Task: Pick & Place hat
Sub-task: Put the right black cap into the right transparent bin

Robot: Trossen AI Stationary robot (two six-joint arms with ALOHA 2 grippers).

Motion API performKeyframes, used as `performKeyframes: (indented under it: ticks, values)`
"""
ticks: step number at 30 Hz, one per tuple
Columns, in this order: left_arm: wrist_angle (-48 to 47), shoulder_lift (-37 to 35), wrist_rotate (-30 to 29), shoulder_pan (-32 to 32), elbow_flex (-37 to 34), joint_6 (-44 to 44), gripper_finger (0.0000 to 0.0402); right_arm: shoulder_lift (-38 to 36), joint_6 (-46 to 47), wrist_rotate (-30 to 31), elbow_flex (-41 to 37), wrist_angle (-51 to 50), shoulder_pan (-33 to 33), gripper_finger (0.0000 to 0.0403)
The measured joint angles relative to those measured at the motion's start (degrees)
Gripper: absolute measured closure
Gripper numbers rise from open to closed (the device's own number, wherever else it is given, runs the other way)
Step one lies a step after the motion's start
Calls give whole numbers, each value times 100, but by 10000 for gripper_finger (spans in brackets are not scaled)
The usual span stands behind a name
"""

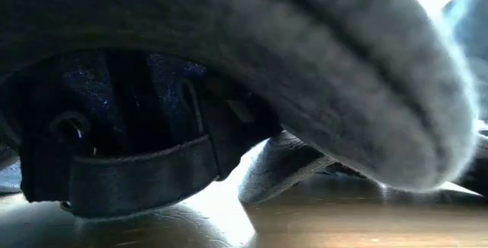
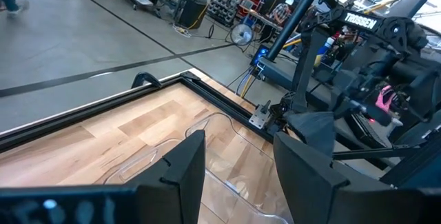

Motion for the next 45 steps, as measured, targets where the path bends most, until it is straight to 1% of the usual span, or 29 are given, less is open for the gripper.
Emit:
performKeyframes:
  ticks: [2, 8, 13, 16, 21, 26, 29, 30, 32, 34, 37, 41, 43, 45]
  values:
    - [-2, 0, 0, 0, 0, 0, 236, -23, 14, 66, -105, -54, -27, 395]
    - [0, 0, 0, 0, 0, 0, 236, -107, 43, 604, -380, -86, -245, 395]
    - [0, 0, 1, 0, 0, -41, 236, -142, -485, 1010, -451, -80, -599, 396]
    - [0, 0, 2, -3, 0, -81, 236, -168, -905, 1042, -440, -86, -901, 396]
    - [0, 0, 4, -4, 0, -109, 236, -168, -1461, 1096, 102, -89, -1116, 396]
    - [-1, 0, 2, -2, 0, -107, 236, -139, -1974, 1523, 963, -78, -1243, 396]
    - [-2, 0, 3, -2, 0, -107, 236, -93, -2442, 1562, 1217, -78, -1441, 396]
    - [-5, 0, 4, -2, 0, -107, 236, -90, -2567, 1517, 1220, -75, -1527, 396]
    - [-24, 0, 3, -2, 0, -107, 236, -90, -2736, 1231, 1119, -68, -1709, 396]
    - [-32, 2, 3, -2, 0, -107, 236, -92, -2793, 892, 897, -86, -1846, 396]
    - [-66, 2, 29, -2, 0, -107, 236, -105, -2726, 360, 461, -80, -1854, 396]
    - [-162, 2, 34, -4, -2, -108, 236, -111, -2413, -281, 6, -47, -1651, 396]
    - [-160, 2, 34, -2, -2, -107, 236, -124, -2246, -572, -83, 259, -1457, 396]
    - [-160, 2, 33, 0, -2, -89, 236, -172, -2063, -697, -93, 698, -1224, 396]
